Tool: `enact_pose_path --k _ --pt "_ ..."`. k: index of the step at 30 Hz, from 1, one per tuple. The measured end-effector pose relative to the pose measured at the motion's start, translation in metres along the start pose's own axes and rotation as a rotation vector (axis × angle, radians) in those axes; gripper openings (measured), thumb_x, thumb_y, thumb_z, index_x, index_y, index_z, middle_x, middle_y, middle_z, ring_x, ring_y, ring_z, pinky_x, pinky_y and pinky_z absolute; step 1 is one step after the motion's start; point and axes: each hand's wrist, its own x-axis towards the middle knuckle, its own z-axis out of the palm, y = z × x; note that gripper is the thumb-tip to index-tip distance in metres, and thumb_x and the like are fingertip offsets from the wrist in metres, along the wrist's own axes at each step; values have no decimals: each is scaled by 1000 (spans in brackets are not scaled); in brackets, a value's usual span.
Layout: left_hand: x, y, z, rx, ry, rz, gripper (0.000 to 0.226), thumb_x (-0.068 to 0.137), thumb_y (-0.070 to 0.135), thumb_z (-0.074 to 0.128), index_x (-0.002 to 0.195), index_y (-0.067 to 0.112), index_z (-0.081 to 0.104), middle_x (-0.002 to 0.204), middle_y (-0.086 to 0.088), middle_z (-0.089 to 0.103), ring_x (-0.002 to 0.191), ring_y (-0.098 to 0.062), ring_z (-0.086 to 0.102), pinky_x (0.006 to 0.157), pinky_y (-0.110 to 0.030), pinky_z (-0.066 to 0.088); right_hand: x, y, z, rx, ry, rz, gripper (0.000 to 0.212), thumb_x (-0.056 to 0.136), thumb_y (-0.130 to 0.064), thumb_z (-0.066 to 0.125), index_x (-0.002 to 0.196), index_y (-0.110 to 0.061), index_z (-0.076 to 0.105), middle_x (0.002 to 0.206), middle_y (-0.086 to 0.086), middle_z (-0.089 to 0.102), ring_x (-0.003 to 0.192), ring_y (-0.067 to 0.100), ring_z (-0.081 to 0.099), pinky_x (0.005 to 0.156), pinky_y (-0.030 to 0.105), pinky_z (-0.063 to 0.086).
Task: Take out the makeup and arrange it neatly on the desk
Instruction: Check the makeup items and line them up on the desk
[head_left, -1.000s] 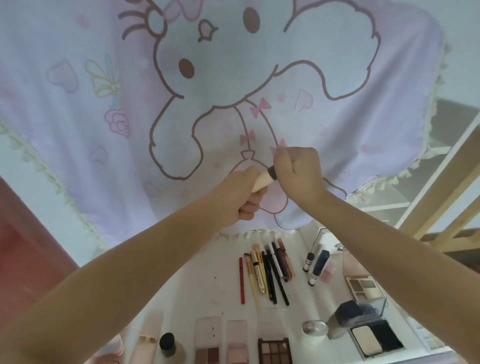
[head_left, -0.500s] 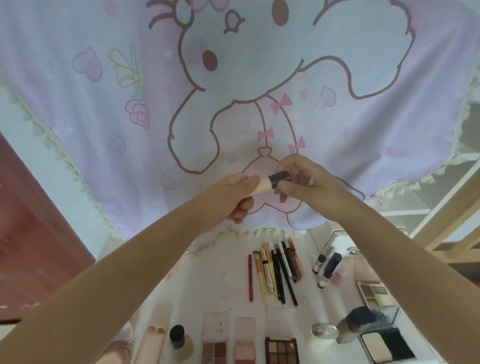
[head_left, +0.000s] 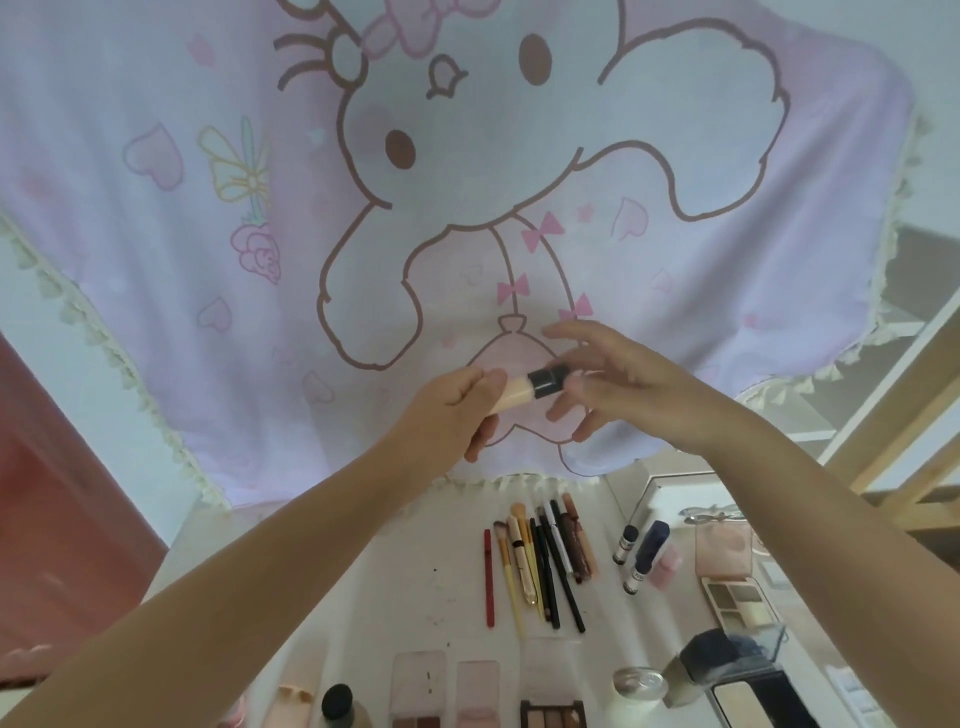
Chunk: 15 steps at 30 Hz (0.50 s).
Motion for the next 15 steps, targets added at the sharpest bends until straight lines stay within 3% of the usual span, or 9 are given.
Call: enact_pose_path --k 2,3,5,6,8,9,11,13,15 --pt "-2 2 6 0 -2 21 33 98 25 34 68 15 46 53 4 43 41 -2 37 52 -13 36 -1 -4 3 -109 53 30 16 86 -34 43 84 -23 56 63 -5 62 50 8 58 50 24 49" --pt "-2 3 8 -1 -6 28 33 97 25 34 68 15 46 53 4 43 41 -1 37 51 -12 36 -2 -6 4 -167 84 16 20 89 -29 44 76 -18 55 55 -5 58 44 9 53 48 23 46" --pt "-2 3 12 -38 -34 17 32 97 25 34 71 13 47 51 6 42 41 -2 37 49 -12 36 -7 -6 3 -186 91 -62 15 90 -6 49 81 -16 55 64 0 56 51 10 52 50 23 47" --pt "-2 4 13 -76 -54 -1 31 97 25 33 73 13 48 48 8 42 40 -2 37 48 -13 36 -11 -3 -1 -185 67 -96 22 88 1 52 87 -20 55 74 0 58 61 6 55 56 23 49" --pt "0 5 15 -116 -85 -22 30 97 24 34 75 12 50 45 9 42 39 -2 36 46 -14 35 -17 -1 -6 -185 26 -102 35 85 0 58 96 -32 52 89 -4 59 77 2 60 64 23 50" --pt "1 6 17 -114 -97 -24 30 97 24 34 75 12 50 46 9 41 39 -2 36 46 -14 34 -19 -1 -7 -170 39 -78 31 85 -8 60 97 -35 52 89 -4 61 77 4 62 63 20 50" --pt "4 11 23 -116 -118 -23 30 97 23 34 73 14 50 49 7 40 39 -1 35 45 -13 34 -21 3 -10 -148 112 -10 11 90 -22 53 82 -28 57 67 -4 62 55 7 60 52 16 47" --pt "9 14 30 -126 -143 -34 30 97 22 34 71 15 48 49 7 40 39 -1 35 46 -13 34 -22 5 -16 -214 186 36 25 91 -21 48 67 -19 55 49 -7 56 41 4 52 47 14 43" --pt "14 15 34 -188 -185 -88 30 97 23 34 73 14 48 47 8 42 39 -2 35 46 -13 34 -26 6 -24 -190 176 -9 17 88 -7 55 77 -21 58 62 -7 60 52 2 56 53 17 47"
